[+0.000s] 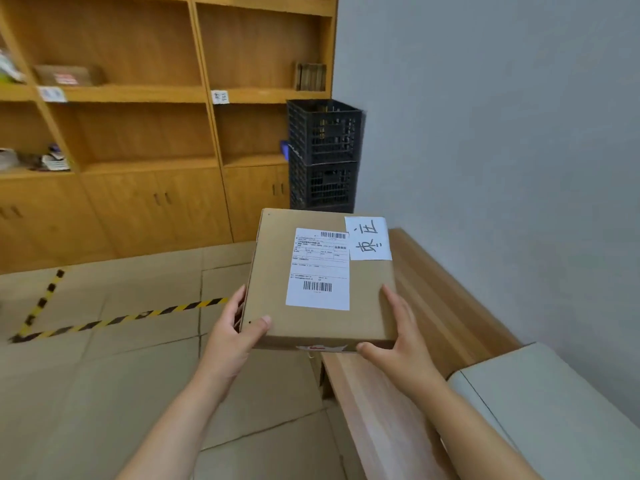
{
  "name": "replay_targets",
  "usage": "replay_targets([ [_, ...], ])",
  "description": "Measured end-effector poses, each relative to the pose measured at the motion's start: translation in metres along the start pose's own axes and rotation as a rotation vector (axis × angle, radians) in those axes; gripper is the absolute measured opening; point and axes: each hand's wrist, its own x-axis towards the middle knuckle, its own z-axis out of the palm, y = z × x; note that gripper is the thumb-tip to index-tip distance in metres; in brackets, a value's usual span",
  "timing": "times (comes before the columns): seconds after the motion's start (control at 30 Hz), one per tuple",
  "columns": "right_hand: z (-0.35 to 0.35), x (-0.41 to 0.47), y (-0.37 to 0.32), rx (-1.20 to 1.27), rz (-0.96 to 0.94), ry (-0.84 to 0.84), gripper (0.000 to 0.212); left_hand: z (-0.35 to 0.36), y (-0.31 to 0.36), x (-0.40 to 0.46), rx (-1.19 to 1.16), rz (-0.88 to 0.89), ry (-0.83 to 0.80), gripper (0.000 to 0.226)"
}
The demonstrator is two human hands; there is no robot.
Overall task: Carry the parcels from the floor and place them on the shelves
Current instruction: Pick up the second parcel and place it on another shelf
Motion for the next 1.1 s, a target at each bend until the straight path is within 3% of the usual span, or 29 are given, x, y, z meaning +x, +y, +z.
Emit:
replay_targets([
  [0.2, 0.068, 0.046, -0.020, 0.039, -0.094, -0.180, 0.092, -0.055, 0.006, 0.002, 0.233, 0.139, 0.246, 0.072],
  [0.33, 0.108, 0.079, -0.037, 0.044, -0.150, -0.241, 0.090, -0.095, 0.002, 0.024, 0.350, 0.175, 0.305, 0.069],
  [0.77, 0.247, 0.232, -0.110, 0.015, -0.193, -0.271, 0.085, -0.239, 0.002, 0.178, 0.362, 0.175, 0.321, 0.064],
  [1.1, 0.301, 0.359, -0.112, -0.011, -0.152, -0.266, 0.086, -0.278, -0.006, 0.308, 0.369, 0.140, 0.260, 0.063],
])
